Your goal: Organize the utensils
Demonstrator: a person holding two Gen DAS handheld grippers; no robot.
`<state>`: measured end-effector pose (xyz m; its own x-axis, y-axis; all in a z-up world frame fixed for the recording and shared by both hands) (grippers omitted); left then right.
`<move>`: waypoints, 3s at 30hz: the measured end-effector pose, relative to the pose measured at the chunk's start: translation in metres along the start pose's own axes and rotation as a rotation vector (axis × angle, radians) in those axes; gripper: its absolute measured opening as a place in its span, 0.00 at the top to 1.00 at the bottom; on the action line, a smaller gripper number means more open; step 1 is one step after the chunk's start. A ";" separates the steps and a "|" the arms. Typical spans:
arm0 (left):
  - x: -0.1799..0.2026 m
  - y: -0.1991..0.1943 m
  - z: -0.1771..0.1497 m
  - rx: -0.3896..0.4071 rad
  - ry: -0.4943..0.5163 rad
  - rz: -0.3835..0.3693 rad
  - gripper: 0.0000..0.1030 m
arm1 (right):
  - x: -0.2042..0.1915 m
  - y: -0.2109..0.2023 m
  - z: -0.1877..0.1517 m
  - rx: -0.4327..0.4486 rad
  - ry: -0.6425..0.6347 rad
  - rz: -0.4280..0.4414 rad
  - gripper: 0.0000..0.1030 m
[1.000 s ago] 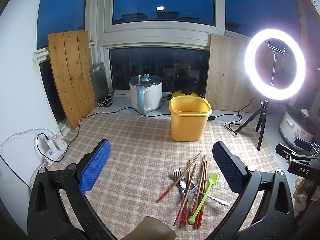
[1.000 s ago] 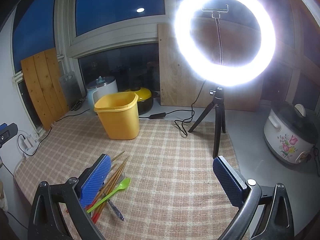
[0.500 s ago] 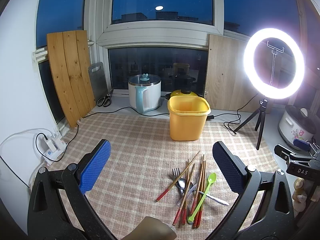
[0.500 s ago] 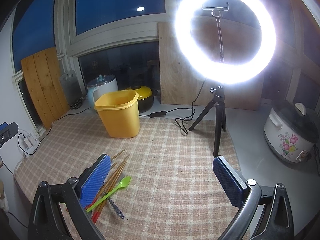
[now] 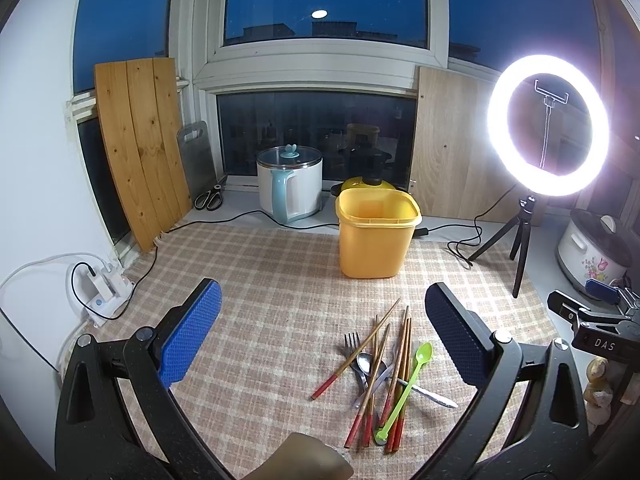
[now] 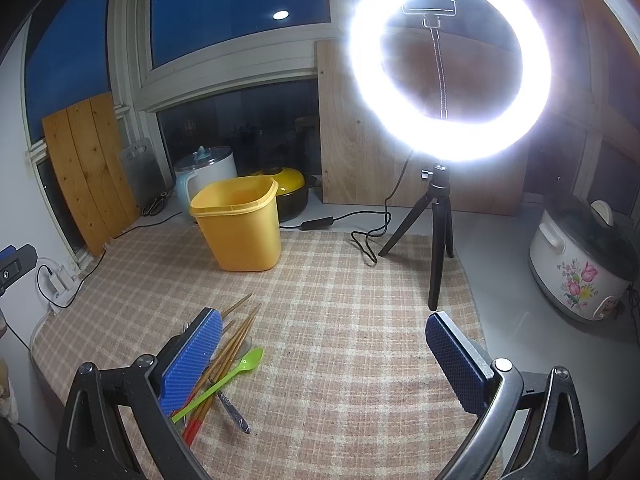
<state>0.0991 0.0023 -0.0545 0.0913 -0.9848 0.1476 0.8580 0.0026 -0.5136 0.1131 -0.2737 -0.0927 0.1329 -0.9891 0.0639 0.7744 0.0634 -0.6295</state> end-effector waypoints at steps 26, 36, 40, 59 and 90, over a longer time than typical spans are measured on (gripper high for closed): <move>-0.002 0.006 -0.010 -0.042 -0.010 0.034 0.00 | 0.005 0.007 -0.007 -0.029 -0.025 0.010 0.00; -0.026 0.035 -0.019 -0.106 0.057 0.083 0.00 | 0.004 0.015 -0.015 0.017 -0.054 0.077 0.00; -0.020 0.054 -0.034 -0.161 0.112 0.003 0.00 | 0.002 0.028 -0.025 -0.039 -0.014 0.123 0.00; 0.010 0.156 -0.086 -0.573 0.095 -0.410 0.66 | -0.071 0.108 -0.087 -0.397 0.271 0.414 0.44; 0.058 0.237 -0.138 -0.912 0.101 -0.540 0.75 | -0.111 0.181 -0.113 -0.615 0.544 0.526 0.72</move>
<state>0.2382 -0.0778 -0.2843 -0.2664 -0.8265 0.4959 0.0652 -0.5287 -0.8463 0.1683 -0.1675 -0.3009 -0.0538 -0.7906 -0.6099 0.2193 0.5866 -0.7797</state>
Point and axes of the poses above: each gripper's, at about its wrist camera, not at the fingertips, and y roughly the way its jaws point, x to its right, z to its top, the point moved 10 cm from there along y, roughly the way its jaws point, and after that the axes turned 8 degrees about -y, right-handed, at the moved point
